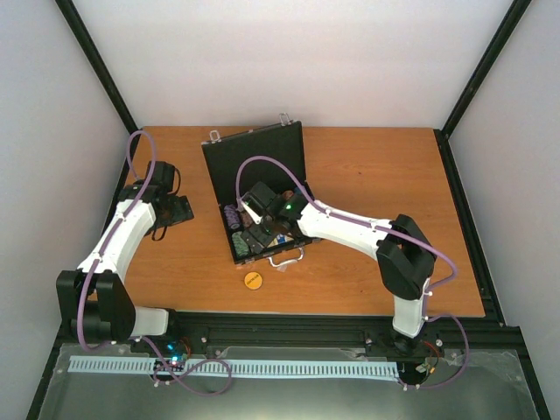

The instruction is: Pack up texas hold em set

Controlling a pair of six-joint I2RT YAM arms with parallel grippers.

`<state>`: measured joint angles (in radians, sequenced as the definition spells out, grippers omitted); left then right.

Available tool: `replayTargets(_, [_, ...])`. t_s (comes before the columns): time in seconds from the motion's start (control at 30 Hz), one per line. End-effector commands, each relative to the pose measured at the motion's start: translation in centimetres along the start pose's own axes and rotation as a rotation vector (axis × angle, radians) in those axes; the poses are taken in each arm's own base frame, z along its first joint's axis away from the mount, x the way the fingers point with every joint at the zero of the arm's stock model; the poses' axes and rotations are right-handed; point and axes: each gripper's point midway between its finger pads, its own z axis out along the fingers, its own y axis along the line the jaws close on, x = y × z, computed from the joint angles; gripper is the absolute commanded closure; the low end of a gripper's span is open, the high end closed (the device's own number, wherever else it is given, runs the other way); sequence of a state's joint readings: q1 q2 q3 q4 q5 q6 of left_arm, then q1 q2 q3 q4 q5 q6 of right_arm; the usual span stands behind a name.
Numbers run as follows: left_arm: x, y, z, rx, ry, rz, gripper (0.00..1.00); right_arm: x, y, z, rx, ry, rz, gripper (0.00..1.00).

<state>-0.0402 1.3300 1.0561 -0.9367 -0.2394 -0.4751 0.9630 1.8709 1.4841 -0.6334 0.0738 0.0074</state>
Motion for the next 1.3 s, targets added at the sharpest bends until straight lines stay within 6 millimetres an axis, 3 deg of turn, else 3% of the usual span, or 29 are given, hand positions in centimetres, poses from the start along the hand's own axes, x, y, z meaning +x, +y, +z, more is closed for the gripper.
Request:
replayTargets(0.0, [-1.5,-0.4,-1.2,0.029,-0.048,-0.022,0.0,1.5,-0.9,-1.7,0.058,0.056,0.062,0.0])
replayTargets(0.2, [-1.5,-0.7,-1.5,0.045,-0.041,-0.029,0.0,3.0,1.7,-2.7,0.056,0.102,0.06,0.0])
replayTargets(0.47, [-1.6,-0.4,-2.1,0.031,-0.031,-0.019,0.0,5.6,8.3,-3.0,-0.016,0.162,0.019,0.0])
replayTargets(0.6, [-1.2,-0.2,-2.6,0.039,-0.031,-0.018,0.0,7.2,10.6,-2.3,-0.053,0.196,0.025,0.0])
replayTargets(0.9, [-0.7,0.2,-4.2,0.065,-0.051,-0.019,0.0,8.8,12.0,-0.1,-0.085,0.268,0.022,0.0])
replayTargets(1.27, [-0.5,0.1,-4.4,0.076,-0.048,-0.022,0.0,9.3,12.3,1.8,-0.108,0.327,-0.005,0.0])
